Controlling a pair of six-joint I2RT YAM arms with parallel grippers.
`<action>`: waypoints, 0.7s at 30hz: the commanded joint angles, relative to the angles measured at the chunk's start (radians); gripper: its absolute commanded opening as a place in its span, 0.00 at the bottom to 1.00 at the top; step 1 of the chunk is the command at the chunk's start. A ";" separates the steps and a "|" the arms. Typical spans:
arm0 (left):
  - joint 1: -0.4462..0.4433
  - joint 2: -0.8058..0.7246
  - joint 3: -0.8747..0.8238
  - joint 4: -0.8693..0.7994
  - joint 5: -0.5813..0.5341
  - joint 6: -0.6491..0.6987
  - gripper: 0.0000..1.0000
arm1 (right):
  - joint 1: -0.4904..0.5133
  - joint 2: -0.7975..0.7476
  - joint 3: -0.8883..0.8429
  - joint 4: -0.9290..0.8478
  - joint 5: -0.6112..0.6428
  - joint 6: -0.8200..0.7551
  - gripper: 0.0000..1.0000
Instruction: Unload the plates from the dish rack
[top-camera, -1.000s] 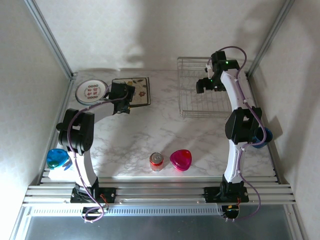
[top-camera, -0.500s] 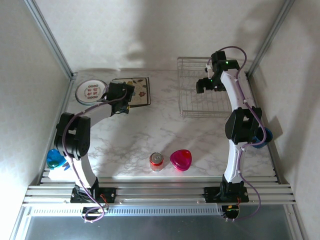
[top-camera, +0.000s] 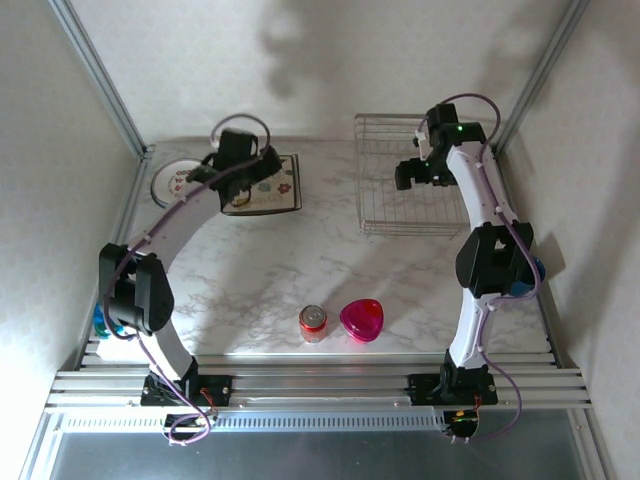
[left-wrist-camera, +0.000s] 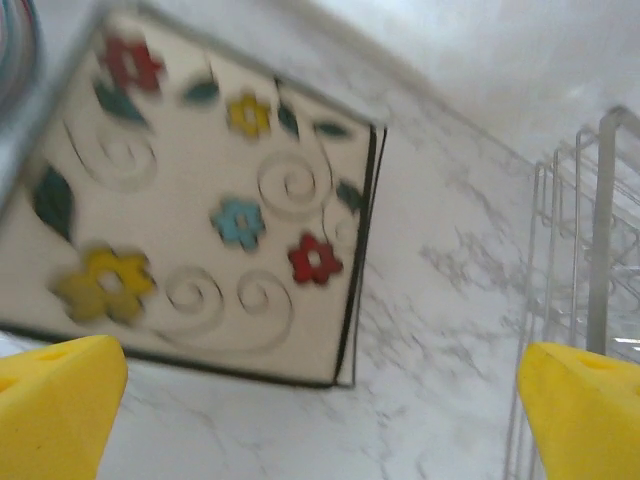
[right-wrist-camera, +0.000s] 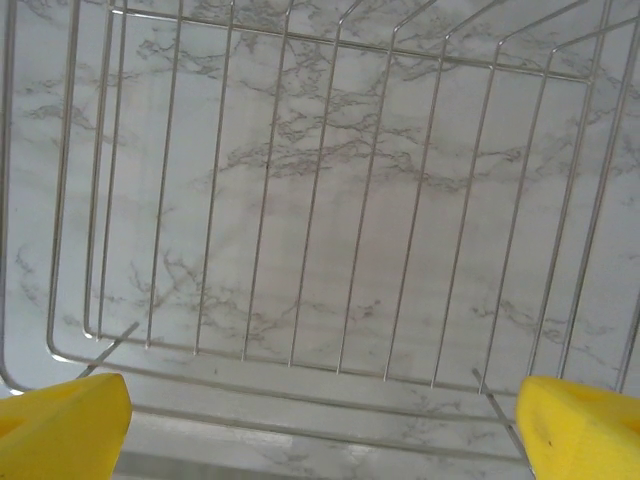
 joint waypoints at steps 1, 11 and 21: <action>0.022 0.072 0.153 -0.310 -0.142 0.326 1.00 | -0.004 -0.053 -0.011 -0.055 0.020 -0.007 0.99; 0.093 0.034 0.156 -0.349 -0.053 0.427 1.00 | -0.004 -0.199 -0.143 -0.071 0.055 0.026 0.99; 0.123 -0.132 -0.040 -0.337 -0.026 0.419 1.00 | -0.004 -0.450 -0.406 -0.010 0.085 0.054 0.99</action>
